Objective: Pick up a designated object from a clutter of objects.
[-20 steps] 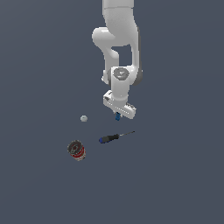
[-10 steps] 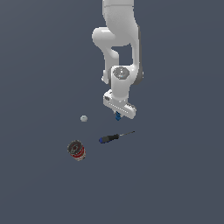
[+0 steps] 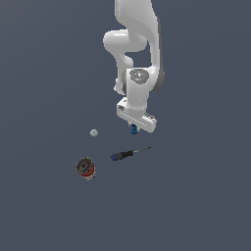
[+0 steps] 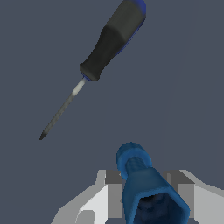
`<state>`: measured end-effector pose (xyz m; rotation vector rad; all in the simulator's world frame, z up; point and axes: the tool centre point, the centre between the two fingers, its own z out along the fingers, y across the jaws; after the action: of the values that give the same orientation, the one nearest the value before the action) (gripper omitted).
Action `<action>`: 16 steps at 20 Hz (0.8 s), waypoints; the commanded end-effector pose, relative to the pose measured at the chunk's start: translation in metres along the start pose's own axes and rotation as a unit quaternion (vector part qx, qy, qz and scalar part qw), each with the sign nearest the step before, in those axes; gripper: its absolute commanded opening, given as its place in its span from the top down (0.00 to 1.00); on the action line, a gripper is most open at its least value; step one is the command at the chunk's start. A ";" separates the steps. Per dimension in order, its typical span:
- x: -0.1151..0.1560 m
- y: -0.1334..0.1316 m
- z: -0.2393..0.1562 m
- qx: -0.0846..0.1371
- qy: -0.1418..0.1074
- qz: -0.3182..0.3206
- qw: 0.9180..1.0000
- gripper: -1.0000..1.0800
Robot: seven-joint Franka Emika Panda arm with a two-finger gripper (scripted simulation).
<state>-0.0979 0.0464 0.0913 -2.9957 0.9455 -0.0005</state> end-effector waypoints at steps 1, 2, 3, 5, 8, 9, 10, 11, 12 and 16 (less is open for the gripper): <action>0.006 -0.008 -0.016 0.000 0.000 0.000 1.000 1.00; 0.009 -0.011 -0.023 0.000 0.000 0.000 1.000 1.00; 0.012 -0.015 -0.030 0.000 0.000 0.000 1.000 1.00; 0.018 -0.023 -0.045 0.000 0.000 0.000 1.000 1.00; 0.028 -0.035 -0.068 0.000 0.000 0.000 1.000 1.00; 0.032 -0.039 -0.076 0.000 0.000 0.000 1.000 1.00; 0.035 -0.043 -0.084 0.000 0.000 0.000 1.000 1.00; 0.039 -0.047 -0.092 0.000 0.000 0.000 1.000 1.00; 0.042 -0.052 -0.101 0.000 0.000 0.000 1.000 1.00; 0.056 -0.069 -0.133 0.000 0.000 0.000 1.000 1.00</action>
<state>-0.0201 0.0682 0.2117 -2.9951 0.9449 -0.0016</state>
